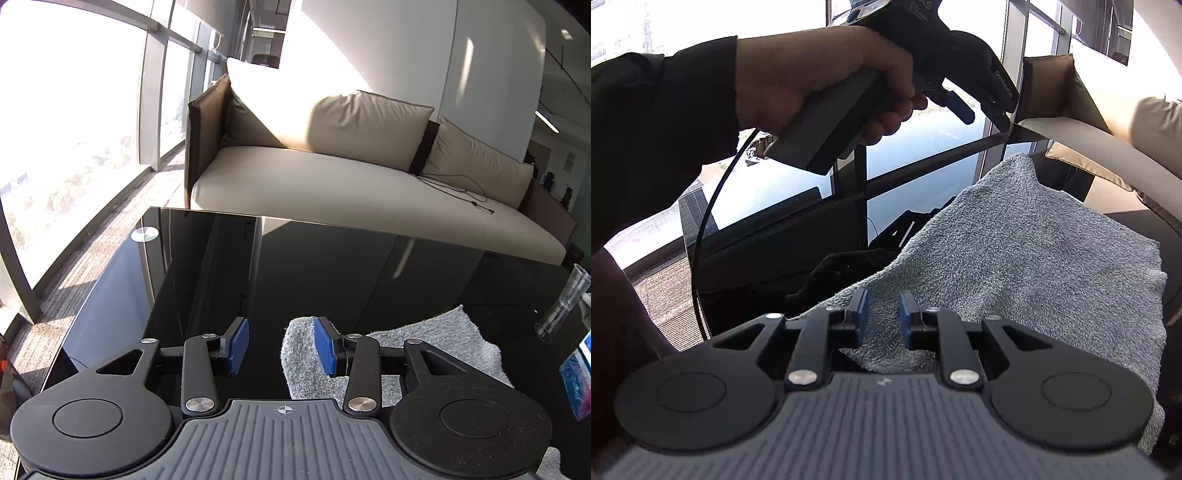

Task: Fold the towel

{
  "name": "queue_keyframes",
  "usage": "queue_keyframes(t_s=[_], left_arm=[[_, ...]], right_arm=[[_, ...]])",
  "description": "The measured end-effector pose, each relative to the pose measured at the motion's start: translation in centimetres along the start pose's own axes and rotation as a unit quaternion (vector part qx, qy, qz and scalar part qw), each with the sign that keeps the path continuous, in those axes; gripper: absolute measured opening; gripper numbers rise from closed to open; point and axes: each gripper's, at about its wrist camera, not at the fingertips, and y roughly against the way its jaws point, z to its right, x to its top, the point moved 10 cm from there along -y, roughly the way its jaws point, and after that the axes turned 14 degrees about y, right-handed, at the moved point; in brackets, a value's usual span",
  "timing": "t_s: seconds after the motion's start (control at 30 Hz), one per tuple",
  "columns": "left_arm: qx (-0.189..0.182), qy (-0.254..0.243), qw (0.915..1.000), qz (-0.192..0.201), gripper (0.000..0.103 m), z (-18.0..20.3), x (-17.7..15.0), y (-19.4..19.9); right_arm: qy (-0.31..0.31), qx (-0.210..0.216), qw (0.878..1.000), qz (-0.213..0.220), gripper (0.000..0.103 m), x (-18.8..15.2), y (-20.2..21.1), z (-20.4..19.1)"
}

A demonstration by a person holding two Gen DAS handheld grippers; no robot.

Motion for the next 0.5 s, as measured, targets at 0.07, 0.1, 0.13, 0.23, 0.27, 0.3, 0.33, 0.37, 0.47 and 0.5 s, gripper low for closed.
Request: queue_keyframes(t_s=[0.07, 0.1, 0.13, 0.23, 0.27, 0.3, 0.33, 0.37, 0.47, 0.5], left_arm=[[0.000, 0.001, 1.0000, -0.001, 0.037, 0.0, 0.0, 0.0], [0.000, 0.001, 1.0000, -0.001, 0.037, 0.0, 0.0, -0.1], [0.000, 0.000, 1.0000, -0.001, 0.037, 0.0, 0.0, -0.1], [-0.001, 0.001, 1.0000, -0.001, 0.037, 0.1, 0.0, 0.0], [-0.001, 0.001, 1.0000, -0.001, 0.038, 0.1, 0.0, 0.0], [-0.001, 0.000, 1.0000, -0.001, 0.038, 0.1, 0.0, 0.0], [-0.001, 0.000, 1.0000, 0.000, 0.038, 0.1, 0.0, 0.0], [0.000, 0.000, 1.0000, 0.000, 0.038, 0.0, 0.0, 0.0], [0.001, 0.004, 1.0000, 0.001, 0.038, -0.2, 0.1, 0.2], [0.001, 0.005, 1.0000, 0.002, 0.038, -0.3, 0.2, 0.2]], right_arm=[[-0.007, -0.018, 1.000, -0.004, 0.020, -0.1, 0.1, 0.6], [-0.009, -0.035, 0.999, -0.003, 0.020, -0.1, 0.1, 1.1], [-0.013, -0.048, 0.999, 0.000, 0.020, 0.0, 0.2, 1.5], [-0.032, -0.049, 0.998, 0.029, 0.020, 0.8, 0.4, 1.9], [-0.032, -0.049, 0.998, 0.035, 0.020, 1.1, 0.4, 1.8], [-0.030, -0.049, 0.998, 0.038, 0.020, 1.3, 0.2, 1.7], [-0.028, -0.049, 0.998, 0.035, 0.020, 1.3, 0.0, 1.6], [-0.025, -0.050, 0.998, 0.030, 0.020, 1.3, -0.3, 1.5], [-0.014, -0.060, 0.998, 0.009, 0.021, 0.8, -1.1, 1.3], [-0.014, -0.065, 0.998, 0.007, 0.021, 0.8, -1.1, 1.5]])
